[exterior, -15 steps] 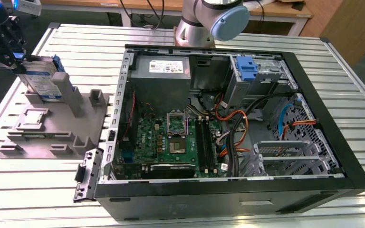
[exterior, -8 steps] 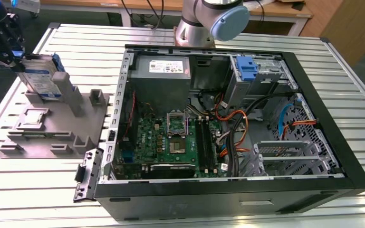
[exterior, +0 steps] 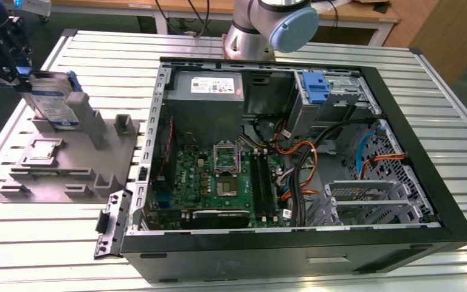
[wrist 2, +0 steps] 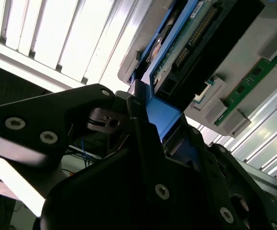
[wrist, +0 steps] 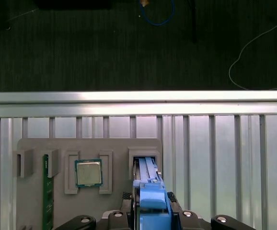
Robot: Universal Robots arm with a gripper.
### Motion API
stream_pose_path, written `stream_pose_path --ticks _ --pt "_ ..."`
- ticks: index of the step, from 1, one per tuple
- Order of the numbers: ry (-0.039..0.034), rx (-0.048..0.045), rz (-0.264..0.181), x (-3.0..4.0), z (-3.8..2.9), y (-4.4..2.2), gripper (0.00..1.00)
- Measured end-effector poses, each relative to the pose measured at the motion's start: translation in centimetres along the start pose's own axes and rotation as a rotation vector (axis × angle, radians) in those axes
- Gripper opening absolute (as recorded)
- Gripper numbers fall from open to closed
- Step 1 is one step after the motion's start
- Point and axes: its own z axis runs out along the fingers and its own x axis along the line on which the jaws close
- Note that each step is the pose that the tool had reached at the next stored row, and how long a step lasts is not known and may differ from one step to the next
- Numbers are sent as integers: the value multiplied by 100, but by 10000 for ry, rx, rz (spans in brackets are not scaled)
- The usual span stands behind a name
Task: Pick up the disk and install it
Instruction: 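Pick up the disk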
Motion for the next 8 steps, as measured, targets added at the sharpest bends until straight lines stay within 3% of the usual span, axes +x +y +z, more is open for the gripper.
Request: stream_pose_path --ticks 2,3,8 --pt "0 2 0 0 0 0 38" --pt "0 1 0 0 1 0 44" --pt "-1 22 -1 2 35 0 44"
